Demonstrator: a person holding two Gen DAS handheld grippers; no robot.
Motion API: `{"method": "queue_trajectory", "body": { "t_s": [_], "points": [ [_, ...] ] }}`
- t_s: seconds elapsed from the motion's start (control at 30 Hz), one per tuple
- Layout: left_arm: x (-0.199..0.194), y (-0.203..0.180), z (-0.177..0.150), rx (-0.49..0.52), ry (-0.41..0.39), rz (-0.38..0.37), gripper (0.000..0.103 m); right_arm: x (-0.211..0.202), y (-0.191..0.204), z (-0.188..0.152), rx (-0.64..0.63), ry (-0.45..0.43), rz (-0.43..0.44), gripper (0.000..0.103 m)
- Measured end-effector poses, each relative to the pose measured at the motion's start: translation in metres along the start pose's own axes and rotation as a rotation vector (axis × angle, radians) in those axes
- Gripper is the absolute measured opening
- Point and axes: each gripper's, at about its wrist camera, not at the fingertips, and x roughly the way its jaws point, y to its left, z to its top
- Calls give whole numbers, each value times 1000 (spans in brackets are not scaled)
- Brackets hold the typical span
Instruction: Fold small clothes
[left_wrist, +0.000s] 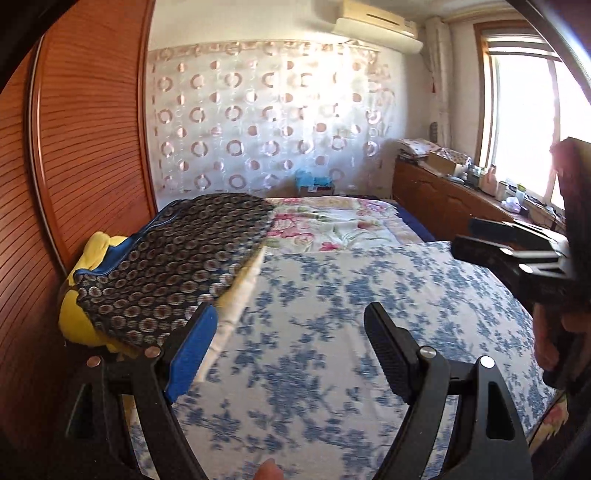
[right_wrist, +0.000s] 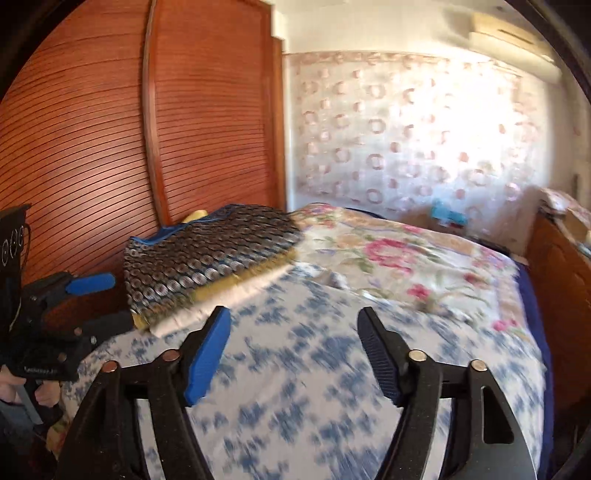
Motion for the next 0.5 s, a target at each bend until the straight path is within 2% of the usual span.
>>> {"method": "queue_trajectory", "body": {
  "t_s": [0.3,0.5],
  "points": [
    [-22,-46,-2,21,-35,-31,82,-97,-2,-40,108,-67,-147,82],
    [-30,-61,-6,10,-54,-35,82,-131,13,-55,124,-107,-181,82]
  ]
}}
